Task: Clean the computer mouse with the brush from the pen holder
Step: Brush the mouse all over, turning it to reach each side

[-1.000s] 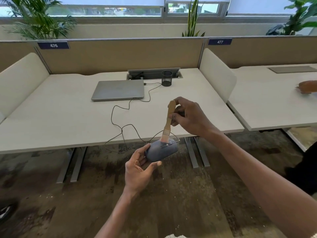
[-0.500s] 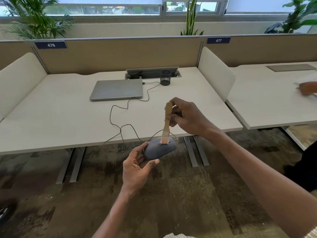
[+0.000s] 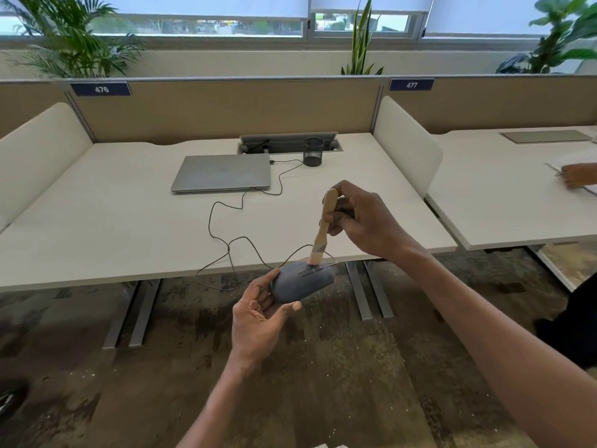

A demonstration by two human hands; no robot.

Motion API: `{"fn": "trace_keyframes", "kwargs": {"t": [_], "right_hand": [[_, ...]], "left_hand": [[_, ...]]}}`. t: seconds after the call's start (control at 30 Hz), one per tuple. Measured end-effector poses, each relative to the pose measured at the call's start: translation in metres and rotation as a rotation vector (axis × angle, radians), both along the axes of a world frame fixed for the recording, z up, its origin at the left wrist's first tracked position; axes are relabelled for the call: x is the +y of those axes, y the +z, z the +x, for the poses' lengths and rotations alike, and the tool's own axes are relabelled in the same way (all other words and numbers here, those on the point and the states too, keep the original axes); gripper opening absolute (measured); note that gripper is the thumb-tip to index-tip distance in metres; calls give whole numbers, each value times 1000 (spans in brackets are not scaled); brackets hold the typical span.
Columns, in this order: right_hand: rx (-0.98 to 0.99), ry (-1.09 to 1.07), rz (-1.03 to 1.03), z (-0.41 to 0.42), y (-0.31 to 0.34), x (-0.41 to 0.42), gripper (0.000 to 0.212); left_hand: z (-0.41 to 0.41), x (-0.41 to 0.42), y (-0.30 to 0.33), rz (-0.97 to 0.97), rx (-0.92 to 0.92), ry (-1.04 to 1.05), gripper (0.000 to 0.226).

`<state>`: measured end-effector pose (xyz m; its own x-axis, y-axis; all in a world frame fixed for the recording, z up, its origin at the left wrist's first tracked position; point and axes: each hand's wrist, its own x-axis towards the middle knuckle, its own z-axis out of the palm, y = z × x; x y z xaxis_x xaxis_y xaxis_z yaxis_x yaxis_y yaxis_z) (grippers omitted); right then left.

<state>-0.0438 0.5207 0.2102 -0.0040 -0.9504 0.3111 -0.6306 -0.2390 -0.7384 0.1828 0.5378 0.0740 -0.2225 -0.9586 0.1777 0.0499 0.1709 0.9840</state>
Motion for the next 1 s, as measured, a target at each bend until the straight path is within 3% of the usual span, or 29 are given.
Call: {"fn": "trace_keyframes", "kwargs": {"t": [1.0], "right_hand": [[70, -49, -61, -3, 1, 22, 38]], "left_hand": [[-2, 7, 2, 11, 29, -22, 69]]}}
